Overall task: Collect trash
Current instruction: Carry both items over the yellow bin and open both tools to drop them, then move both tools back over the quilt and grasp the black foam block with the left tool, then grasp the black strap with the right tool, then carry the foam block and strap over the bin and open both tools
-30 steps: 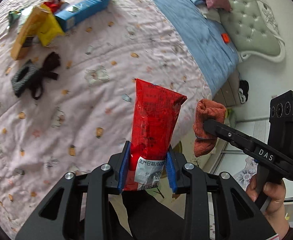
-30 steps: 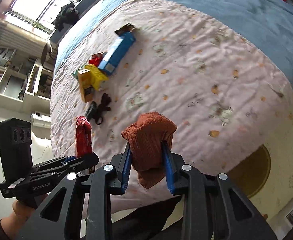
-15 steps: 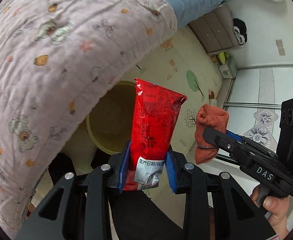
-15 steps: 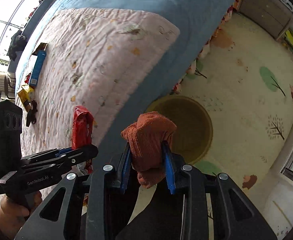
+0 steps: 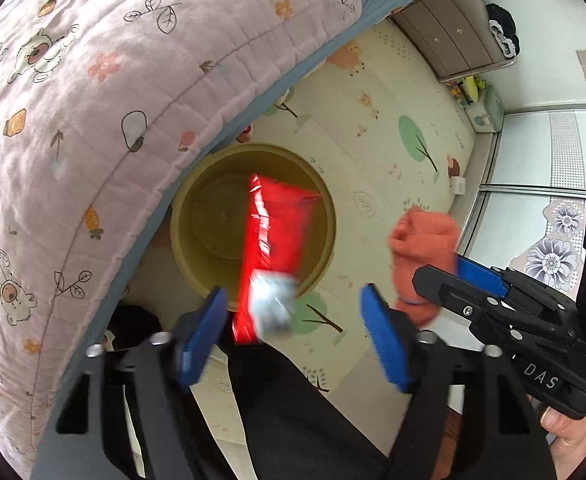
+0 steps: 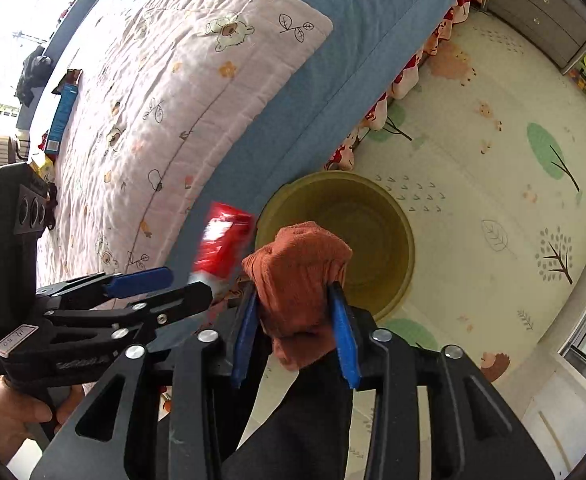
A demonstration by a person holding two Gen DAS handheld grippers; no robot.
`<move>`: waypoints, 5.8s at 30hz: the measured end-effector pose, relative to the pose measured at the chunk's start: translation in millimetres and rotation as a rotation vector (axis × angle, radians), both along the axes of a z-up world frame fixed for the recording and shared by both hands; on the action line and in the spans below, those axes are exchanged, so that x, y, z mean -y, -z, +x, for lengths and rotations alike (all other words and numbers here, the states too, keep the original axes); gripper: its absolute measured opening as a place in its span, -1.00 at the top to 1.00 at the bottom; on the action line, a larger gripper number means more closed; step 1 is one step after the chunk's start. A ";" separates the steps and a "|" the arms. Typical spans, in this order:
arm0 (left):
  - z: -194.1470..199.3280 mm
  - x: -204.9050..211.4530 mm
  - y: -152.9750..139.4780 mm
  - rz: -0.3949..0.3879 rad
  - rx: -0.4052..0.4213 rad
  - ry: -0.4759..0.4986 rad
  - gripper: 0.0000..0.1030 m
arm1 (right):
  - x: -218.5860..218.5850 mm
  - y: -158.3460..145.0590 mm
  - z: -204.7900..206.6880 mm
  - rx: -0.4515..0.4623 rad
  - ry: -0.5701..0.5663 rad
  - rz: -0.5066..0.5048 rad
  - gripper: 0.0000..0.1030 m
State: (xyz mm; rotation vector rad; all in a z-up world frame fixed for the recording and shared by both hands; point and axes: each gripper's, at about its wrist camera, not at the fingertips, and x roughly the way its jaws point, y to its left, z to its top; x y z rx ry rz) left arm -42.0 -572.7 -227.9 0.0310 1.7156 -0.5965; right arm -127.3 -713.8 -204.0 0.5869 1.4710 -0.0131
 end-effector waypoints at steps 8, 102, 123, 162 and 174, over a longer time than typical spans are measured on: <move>2.2 -20.5 3.0 0.017 -0.010 -0.018 -0.43 | 9.2 3.7 -0.6 -0.021 0.015 0.000 0.05; 149.6 -590.3 -20.7 -0.016 0.048 -1.127 0.55 | -509.1 0.5 347.2 0.086 -0.663 0.107 0.76; 106.6 -450.0 -116.4 -0.148 0.144 -0.644 0.55 | -338.1 -115.1 227.6 0.255 -0.302 0.039 0.77; 5.6 -28.3 0.4 0.027 0.051 -0.049 0.54 | -0.9 -1.5 -0.7 0.024 -0.128 -0.100 0.76; 7.3 -8.5 21.0 0.081 0.018 -0.041 -0.56 | 17.5 21.9 5.1 -0.032 -0.146 -0.092 0.24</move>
